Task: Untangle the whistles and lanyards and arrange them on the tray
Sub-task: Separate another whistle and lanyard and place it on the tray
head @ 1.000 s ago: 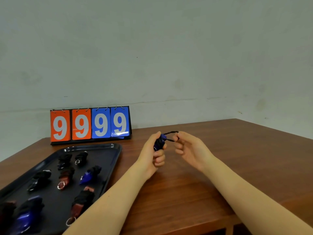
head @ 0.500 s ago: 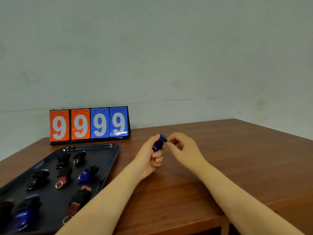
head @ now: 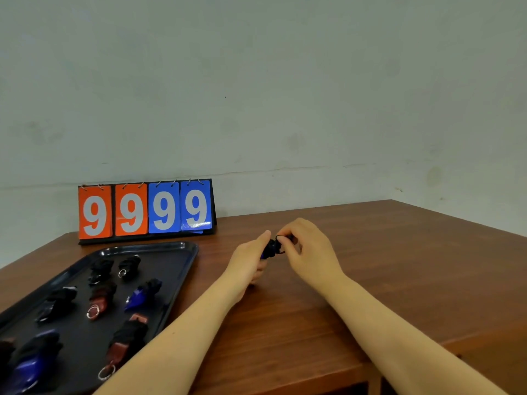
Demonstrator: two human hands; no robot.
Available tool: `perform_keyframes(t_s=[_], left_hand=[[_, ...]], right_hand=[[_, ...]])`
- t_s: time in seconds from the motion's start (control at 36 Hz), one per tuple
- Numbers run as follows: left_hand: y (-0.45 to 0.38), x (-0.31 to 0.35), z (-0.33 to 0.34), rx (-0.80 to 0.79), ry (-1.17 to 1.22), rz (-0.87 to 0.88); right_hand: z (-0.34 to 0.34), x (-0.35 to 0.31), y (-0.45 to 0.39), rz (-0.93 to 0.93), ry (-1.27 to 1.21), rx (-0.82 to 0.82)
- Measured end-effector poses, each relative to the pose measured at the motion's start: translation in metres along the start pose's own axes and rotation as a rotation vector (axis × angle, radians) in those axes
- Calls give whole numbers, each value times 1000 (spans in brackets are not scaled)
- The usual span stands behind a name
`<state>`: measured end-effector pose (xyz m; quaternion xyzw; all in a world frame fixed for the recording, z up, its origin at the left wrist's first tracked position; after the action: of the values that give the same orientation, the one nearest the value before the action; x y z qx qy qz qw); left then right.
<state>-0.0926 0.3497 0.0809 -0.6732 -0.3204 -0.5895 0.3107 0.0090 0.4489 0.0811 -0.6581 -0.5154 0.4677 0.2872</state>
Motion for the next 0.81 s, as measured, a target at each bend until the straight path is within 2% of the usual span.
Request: perform_keyframes(t_s=[0.08,0.22,0.33,0.39,0.5,0.61,0.81], left_hand=[[1,-1,2,-24,-22,1],[-4,-4,2,-57,-26,-49],[-4,-6,-3,-150,24,-9],[-4,-6,-3,-169,60,-5],[-3,-6,2,-146,125,-25],[-4,-8,2,-155,127,32],[1,-4,6,-225,162,69]], right_hand=[[0,-1,0,74,-47,-19],[2,1,-2,369,-284,-67],[1,2,-3,706,-677,-194],[0,2,-3,816,-860,-248],[-1,3,-4,903,-970,-270],[0,4,-4,924,-988,-286],[2,7,-6,982,-1081,-197]])
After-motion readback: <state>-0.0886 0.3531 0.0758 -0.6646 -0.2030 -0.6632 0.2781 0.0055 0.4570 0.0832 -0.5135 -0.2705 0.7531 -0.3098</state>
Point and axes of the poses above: each hand's wrist, its own y-axis away from the middle knuckle, its own z-axis out of the palm, x = y × z, the point moved 1 cm from there along -y, towards the middle knuckle, and after that the axes turned 10 degrees about x, right-handed, at the moved point
